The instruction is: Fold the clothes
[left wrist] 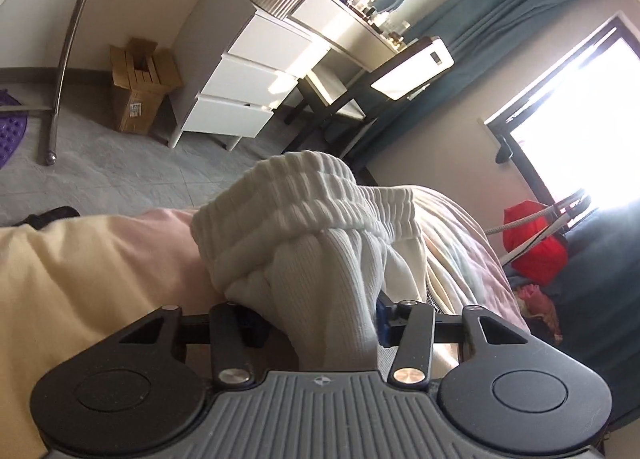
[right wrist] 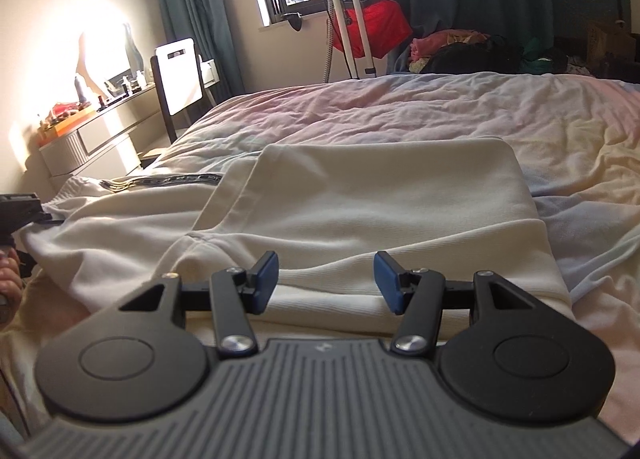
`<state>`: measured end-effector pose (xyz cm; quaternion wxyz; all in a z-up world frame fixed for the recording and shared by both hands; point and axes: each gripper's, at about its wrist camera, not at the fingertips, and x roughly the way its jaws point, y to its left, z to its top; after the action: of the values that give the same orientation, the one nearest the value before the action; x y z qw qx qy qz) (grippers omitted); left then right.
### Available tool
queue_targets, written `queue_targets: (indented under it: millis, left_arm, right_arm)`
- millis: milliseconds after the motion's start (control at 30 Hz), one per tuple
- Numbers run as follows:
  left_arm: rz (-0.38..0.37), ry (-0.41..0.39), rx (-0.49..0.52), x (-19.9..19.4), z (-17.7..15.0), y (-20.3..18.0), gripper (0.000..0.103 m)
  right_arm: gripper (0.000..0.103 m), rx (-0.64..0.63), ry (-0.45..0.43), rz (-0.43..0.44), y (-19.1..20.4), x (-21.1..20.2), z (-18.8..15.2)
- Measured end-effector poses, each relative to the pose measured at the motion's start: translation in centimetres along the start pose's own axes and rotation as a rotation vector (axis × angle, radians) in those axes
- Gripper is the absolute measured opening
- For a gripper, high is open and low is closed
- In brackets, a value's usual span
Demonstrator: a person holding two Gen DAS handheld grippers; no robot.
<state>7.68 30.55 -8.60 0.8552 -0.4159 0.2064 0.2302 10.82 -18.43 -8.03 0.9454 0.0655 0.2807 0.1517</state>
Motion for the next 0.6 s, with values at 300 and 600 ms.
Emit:
queue_targets:
  millis: [300, 600]
  left_arm:
    - [-0.018, -0.192, 0.298, -4.5, -0.8, -7.3, 0.020]
    - [-0.265, -0.328, 0.302, -12.5, -4.7, -20.2, 0.016]
  right_arm:
    - [0.055, 0.021, 0.078, 0.010, -0.4, 2.3, -0.5]
    - [0.056, 0.253, -0.127, -0.085, -6.3, -4.5, 2.9]
